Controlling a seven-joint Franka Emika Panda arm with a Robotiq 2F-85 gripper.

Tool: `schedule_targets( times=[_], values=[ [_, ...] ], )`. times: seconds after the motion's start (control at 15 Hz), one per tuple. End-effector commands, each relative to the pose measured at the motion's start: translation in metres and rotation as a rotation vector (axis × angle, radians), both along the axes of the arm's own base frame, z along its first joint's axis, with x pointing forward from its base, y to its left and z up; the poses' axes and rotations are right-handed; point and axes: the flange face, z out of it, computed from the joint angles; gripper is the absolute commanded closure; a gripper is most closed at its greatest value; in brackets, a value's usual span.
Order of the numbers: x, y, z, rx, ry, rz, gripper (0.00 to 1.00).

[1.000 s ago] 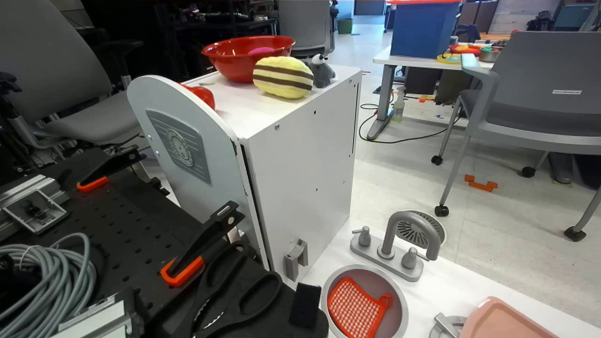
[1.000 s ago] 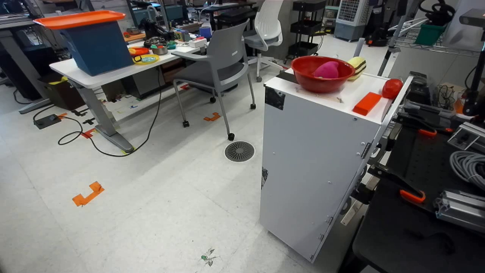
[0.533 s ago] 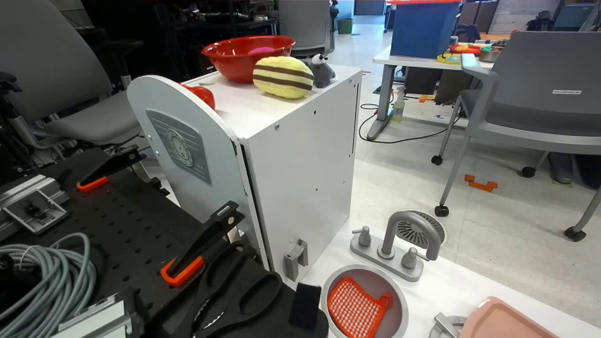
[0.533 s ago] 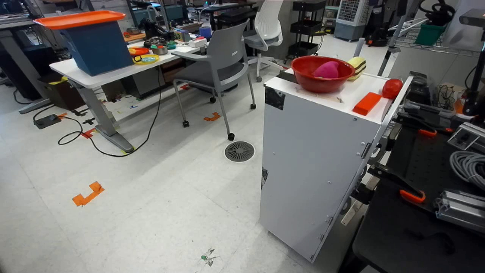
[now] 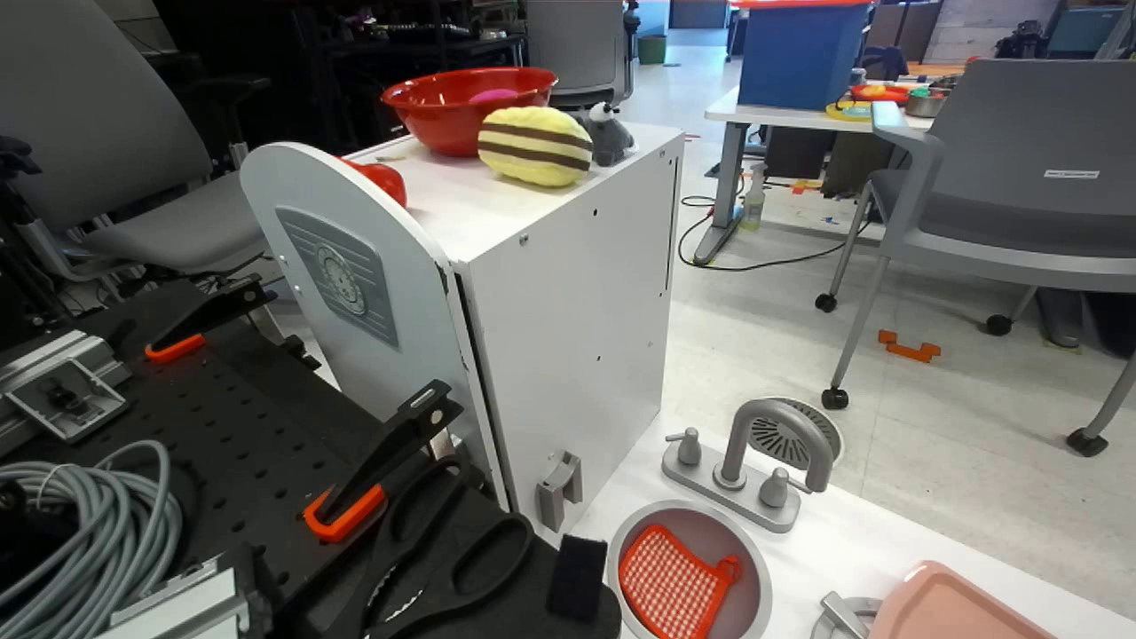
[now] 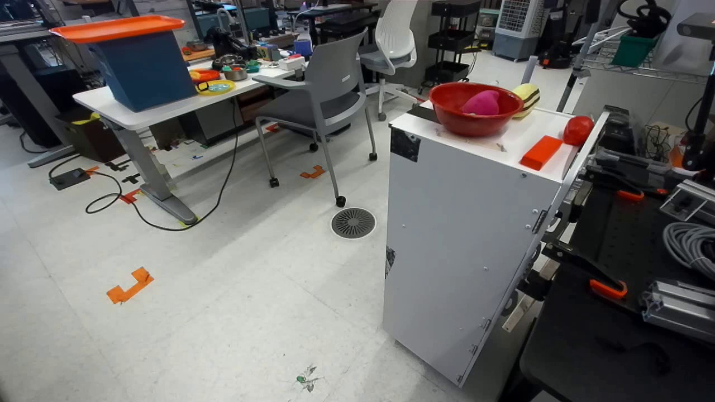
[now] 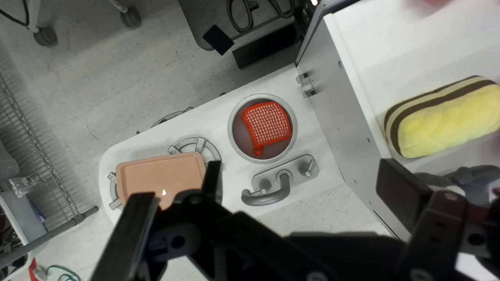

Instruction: Put the yellow object in the bowl

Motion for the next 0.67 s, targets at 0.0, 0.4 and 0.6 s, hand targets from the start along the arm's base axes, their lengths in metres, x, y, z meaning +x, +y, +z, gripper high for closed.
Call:
schedule_targets(
  times=[0.0,0.4,0.6],
  values=[
    [0.001,0.0,-0.001,-0.002,0.007,-0.009,0.0],
    [0.005,0.026,-0.004,-0.014,0.008,0.072,0.0],
    [0.006,0.046,-0.005,-0.015,0.003,0.121,0.0]
  ],
)
